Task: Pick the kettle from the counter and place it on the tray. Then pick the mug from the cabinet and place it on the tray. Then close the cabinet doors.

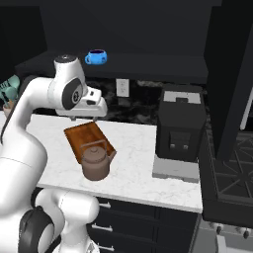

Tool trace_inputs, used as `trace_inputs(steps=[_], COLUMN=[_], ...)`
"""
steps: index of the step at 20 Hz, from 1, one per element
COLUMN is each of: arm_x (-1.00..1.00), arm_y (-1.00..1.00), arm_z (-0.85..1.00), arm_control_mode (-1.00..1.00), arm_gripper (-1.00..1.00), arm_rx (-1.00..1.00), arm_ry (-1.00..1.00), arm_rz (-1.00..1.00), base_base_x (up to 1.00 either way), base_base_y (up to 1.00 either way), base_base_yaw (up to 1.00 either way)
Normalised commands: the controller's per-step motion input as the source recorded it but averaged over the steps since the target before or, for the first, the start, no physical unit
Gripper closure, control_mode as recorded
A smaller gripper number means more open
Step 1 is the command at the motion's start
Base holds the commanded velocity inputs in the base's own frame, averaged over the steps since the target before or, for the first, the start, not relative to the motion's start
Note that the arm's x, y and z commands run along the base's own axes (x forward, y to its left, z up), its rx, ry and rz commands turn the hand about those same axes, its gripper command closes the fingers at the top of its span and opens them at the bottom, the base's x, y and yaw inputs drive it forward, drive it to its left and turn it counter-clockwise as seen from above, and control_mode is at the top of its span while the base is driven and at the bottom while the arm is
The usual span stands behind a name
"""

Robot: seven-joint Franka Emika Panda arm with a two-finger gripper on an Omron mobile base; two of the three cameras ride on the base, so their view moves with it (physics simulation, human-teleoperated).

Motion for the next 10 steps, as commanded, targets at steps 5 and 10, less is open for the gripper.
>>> trace_inputs(steps=[5,10], arm_x=[-0.24,0.08], arm_y=[0.12,0.16], arm_z=[-0.46,-0.47], arm_control_mode=[-1.0,-1.0], arm_gripper=[-1.0,-1.0], arm_rx=[0.0,0.0], arm_ry=[0.0,0.04], arm_rz=[-0.05,-0.2], base_base_x=[0.0,0.0], base_base_y=[0.0,0.0], base_base_yaw=[0.0,0.0])
